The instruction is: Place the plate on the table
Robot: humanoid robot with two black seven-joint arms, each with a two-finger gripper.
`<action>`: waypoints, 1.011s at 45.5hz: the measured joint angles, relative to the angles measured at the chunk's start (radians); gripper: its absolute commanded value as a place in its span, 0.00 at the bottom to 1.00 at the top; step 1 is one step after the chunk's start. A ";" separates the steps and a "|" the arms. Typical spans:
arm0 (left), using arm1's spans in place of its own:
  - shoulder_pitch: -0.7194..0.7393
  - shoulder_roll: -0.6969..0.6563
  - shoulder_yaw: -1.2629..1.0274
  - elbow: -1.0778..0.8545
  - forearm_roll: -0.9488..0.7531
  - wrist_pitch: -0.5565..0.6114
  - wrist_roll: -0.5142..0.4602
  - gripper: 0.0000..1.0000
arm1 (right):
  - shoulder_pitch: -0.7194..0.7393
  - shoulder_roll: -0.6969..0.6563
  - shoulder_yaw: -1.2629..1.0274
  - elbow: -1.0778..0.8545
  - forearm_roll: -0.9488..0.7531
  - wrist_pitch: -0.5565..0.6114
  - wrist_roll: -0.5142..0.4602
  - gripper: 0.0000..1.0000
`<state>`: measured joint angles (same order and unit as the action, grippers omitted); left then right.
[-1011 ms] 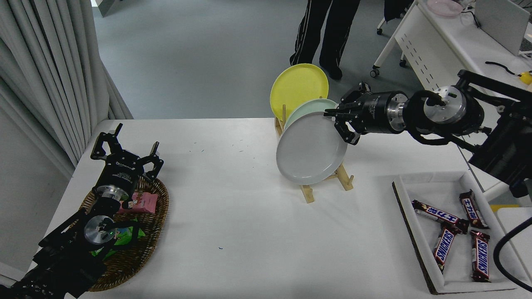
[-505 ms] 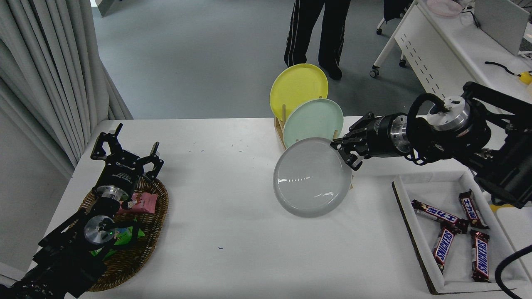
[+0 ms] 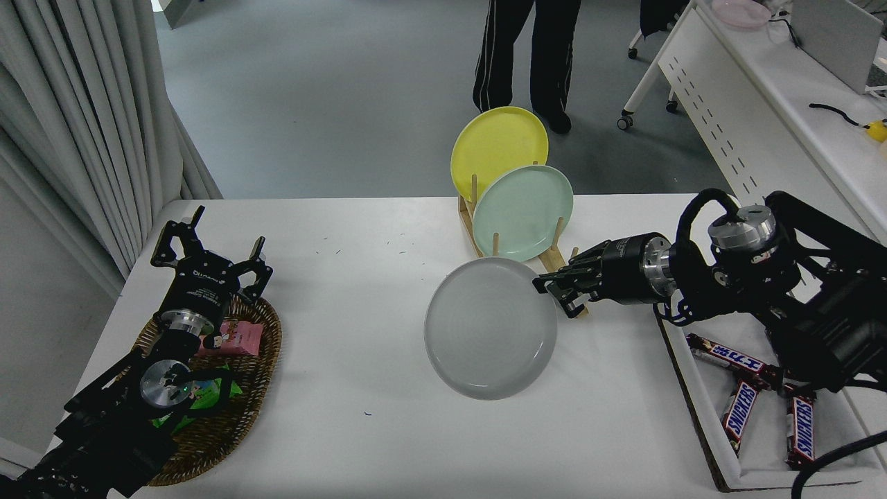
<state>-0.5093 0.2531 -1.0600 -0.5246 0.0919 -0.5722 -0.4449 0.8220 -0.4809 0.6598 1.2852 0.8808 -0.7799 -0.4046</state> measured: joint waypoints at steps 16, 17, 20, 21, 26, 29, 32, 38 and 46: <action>0.000 0.000 0.000 0.000 0.000 0.000 0.000 1.00 | -0.106 0.056 0.023 -0.041 0.005 -0.004 0.063 0.00; 0.000 0.000 0.000 0.000 0.000 0.000 0.000 1.00 | -0.110 0.061 0.024 -0.045 0.009 -0.004 0.067 0.00; 0.000 0.000 0.000 0.000 0.000 0.000 0.000 1.00 | -0.121 0.078 0.027 -0.056 0.021 -0.005 0.084 0.00; 0.000 0.000 0.000 0.000 0.000 0.000 0.000 1.00 | -0.129 0.089 0.030 -0.064 0.029 -0.005 0.096 0.00; 0.000 0.000 0.000 0.000 0.000 0.000 0.000 1.00 | -0.139 0.117 0.033 -0.085 0.046 -0.005 0.112 0.00; 0.000 0.000 0.000 0.000 0.000 0.000 0.000 1.00 | -0.146 0.141 0.034 -0.104 0.057 -0.005 0.122 0.00; 0.000 0.000 0.000 0.000 0.000 0.000 0.000 1.00 | -0.153 0.166 0.036 -0.127 0.065 -0.005 0.132 0.00; 0.000 0.000 0.000 0.000 0.000 0.000 0.000 1.00 | -0.161 0.201 0.041 -0.171 0.074 -0.005 0.153 0.00; 0.000 0.000 0.000 0.000 0.000 0.000 0.000 1.00 | -0.169 0.228 0.043 -0.221 0.085 -0.006 0.168 0.00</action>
<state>-0.5093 0.2531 -1.0600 -0.5246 0.0921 -0.5722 -0.4449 0.6530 -0.2534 0.7031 1.0637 0.9656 -0.7855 -0.2363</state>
